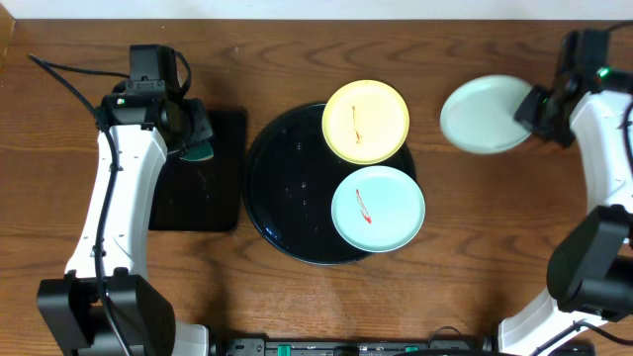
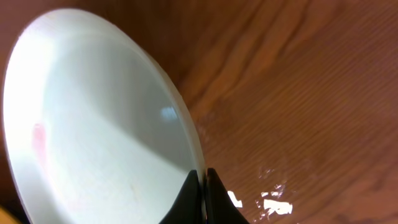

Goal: Clean dirty plates on tray and stack at the side
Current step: 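Carry the cleaned green plate with the right gripper to the table's right side, then move the right gripper to the lower green plate and grasp its rim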

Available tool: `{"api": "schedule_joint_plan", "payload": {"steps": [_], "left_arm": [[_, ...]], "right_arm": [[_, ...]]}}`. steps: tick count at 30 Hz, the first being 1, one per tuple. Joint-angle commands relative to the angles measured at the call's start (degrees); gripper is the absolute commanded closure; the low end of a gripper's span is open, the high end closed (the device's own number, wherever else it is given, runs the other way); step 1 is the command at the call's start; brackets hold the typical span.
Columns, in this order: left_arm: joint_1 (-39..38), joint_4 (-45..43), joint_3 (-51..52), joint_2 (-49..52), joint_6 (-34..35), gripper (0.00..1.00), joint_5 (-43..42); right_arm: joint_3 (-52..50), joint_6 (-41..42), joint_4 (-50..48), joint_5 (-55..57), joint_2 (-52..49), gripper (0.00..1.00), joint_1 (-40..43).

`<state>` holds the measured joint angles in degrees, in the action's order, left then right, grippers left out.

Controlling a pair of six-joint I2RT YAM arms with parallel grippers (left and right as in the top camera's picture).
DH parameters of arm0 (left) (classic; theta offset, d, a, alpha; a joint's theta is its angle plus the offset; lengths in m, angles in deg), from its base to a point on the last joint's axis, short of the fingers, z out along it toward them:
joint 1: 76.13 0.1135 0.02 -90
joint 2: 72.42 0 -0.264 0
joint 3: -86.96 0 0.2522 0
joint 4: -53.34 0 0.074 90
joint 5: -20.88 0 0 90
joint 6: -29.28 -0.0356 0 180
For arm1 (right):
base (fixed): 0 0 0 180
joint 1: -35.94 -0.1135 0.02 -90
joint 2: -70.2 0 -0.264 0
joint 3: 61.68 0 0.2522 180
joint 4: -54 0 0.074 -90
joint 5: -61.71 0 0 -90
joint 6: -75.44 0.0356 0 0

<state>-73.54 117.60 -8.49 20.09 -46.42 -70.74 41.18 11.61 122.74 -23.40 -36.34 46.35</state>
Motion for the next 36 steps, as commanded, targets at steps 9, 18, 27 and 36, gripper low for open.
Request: {"api": "schedule_joint_plan", "payload": {"steps": [9,18,27,36], "left_arm": [[0.24,-0.20,0.37,0.09,-0.90,0.92,-0.35],[0.24,-0.24,0.37,0.09,-0.70,0.92,-0.35],[0.24,-0.22,0.37,0.20,-0.70,0.92,-0.35],[0.24,-0.20,0.37,1.77,-0.68,0.92,-0.44]], "right_arm": [[-16.00,2.03,-10.56,-0.87,-0.61,0.99,-0.22],[-11.82,-4.63,-6.40,-11.10,0.85,0.65,-0.44],[-10.34,-19.85,-0.48,-28.33,1.20,0.55,-7.39],[-13.86,-26.14,2.01,-21.00,1.20,0.54,-17.94]]}}
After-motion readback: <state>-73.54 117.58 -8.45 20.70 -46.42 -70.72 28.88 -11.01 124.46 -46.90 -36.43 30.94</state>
